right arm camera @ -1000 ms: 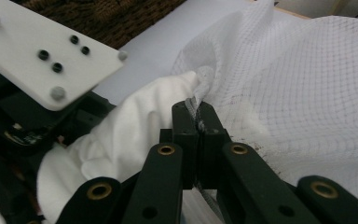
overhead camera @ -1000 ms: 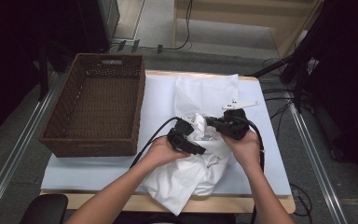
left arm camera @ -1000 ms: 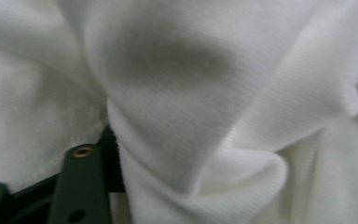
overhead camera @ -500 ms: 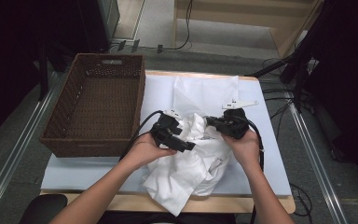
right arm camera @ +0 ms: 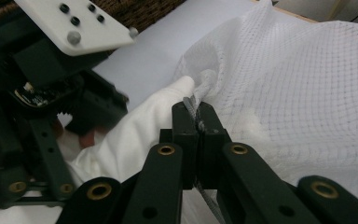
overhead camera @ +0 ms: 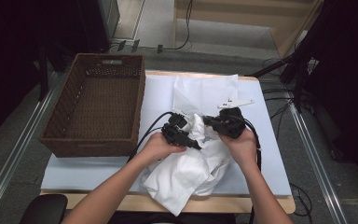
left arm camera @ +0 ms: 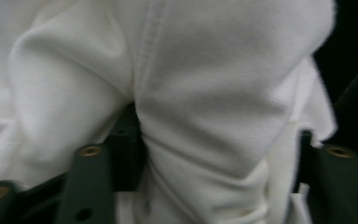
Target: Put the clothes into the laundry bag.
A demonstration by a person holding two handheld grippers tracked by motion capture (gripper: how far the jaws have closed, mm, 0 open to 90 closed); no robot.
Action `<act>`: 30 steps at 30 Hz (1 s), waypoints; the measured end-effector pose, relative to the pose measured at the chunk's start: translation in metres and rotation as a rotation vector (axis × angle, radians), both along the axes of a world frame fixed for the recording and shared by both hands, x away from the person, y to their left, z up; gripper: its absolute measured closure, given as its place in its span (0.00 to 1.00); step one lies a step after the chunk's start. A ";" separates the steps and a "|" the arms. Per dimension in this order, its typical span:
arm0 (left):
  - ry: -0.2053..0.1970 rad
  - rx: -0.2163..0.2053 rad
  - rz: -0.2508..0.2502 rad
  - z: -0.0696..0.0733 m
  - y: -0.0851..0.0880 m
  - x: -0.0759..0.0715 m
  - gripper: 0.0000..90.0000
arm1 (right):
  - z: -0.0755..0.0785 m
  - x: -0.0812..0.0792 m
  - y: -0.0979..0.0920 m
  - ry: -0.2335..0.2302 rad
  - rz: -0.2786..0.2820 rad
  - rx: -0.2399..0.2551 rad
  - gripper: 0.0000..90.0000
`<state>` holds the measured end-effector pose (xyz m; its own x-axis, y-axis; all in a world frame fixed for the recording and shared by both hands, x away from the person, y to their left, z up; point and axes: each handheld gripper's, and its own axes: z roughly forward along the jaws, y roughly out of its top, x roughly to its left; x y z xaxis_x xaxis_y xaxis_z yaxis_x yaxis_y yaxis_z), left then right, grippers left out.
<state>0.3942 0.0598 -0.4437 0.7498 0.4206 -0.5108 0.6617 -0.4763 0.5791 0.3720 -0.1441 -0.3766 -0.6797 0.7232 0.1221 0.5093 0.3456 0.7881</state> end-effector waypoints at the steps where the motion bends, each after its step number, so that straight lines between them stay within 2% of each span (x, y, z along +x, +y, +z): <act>1: -0.009 0.003 -0.006 0.000 -0.001 -0.001 0.54 | 0.000 0.000 0.000 -0.002 0.001 0.001 1.00; 4: -0.023 0.010 -0.001 0.004 -0.001 -0.004 0.64 | 0.001 0.000 -0.001 -0.004 0.001 0.009 1.00; 5: -0.038 0.012 -0.007 0.006 -0.001 -0.006 0.66 | 0.001 0.000 -0.002 -0.003 0.001 0.012 1.00; 6: -0.075 0.022 -0.017 0.010 -0.002 -0.011 0.67 | 0.002 0.000 -0.002 -0.007 0.003 0.015 1.00; 9: -0.119 0.027 -0.067 0.019 -0.005 -0.020 0.70 | 0.004 0.000 -0.001 -0.013 0.005 0.020 1.00; 11: -0.126 0.019 -0.115 0.024 -0.009 -0.025 0.70 | 0.006 0.000 0.000 -0.022 0.004 0.023 1.00; 14: -0.146 0.042 -0.145 0.025 -0.018 -0.030 0.70 | 0.008 -0.001 0.001 -0.021 0.001 0.030 1.00; 17: -0.106 0.072 -0.116 0.020 -0.022 -0.022 0.69 | 0.010 -0.004 0.003 -0.020 0.013 0.031 1.00; 19: -0.078 0.066 -0.091 0.016 -0.020 -0.015 0.69 | 0.011 -0.006 0.003 -0.019 0.016 0.034 1.00; 20: -0.044 0.068 -0.067 0.016 -0.018 -0.010 0.69 | 0.012 -0.008 0.002 -0.021 0.022 0.035 1.00; 21: -0.032 0.065 -0.052 0.016 -0.017 -0.009 0.69 | 0.012 -0.011 0.002 -0.019 0.031 0.036 1.00; 26: -0.018 0.080 0.030 0.020 -0.005 0.000 0.68 | 0.015 -0.021 -0.003 -0.015 0.051 0.017 1.00; 30: -0.008 0.070 0.035 0.018 -0.005 0.000 0.62 | 0.008 -0.028 -0.004 -0.007 0.061 -0.020 1.00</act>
<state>0.3945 0.0550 -0.4262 0.7380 0.4810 -0.4733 0.6741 -0.4922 0.5508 0.3442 -0.1480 -0.3682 -0.7236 0.6826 0.1028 0.4812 0.3920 0.7841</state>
